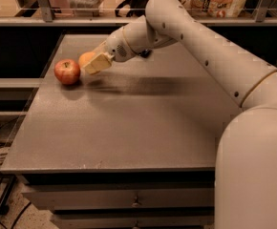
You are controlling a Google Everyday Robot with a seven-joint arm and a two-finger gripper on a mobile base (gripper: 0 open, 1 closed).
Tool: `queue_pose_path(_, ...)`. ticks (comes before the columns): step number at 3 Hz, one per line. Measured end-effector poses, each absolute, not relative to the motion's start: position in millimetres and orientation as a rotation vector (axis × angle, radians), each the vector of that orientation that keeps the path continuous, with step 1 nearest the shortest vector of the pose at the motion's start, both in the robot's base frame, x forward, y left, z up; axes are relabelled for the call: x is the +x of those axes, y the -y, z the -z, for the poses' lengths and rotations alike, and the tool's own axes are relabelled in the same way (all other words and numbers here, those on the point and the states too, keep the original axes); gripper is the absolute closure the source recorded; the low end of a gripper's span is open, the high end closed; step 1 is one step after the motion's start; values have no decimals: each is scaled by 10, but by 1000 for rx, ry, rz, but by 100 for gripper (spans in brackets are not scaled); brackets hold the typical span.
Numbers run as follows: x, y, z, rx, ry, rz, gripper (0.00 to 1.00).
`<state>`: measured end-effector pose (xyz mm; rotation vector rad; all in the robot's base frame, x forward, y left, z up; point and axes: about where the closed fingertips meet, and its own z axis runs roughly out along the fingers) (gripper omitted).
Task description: Move orange near apple
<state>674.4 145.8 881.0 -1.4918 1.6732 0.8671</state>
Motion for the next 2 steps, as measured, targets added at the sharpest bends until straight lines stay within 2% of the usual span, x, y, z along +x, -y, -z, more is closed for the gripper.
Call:
queue_pose_path(1, 6736, -1483, -8797, -1495, -1673, -871, 0)
queue_pose_path(2, 6736, -1484, -8797, -1495, -1672, -871, 0)
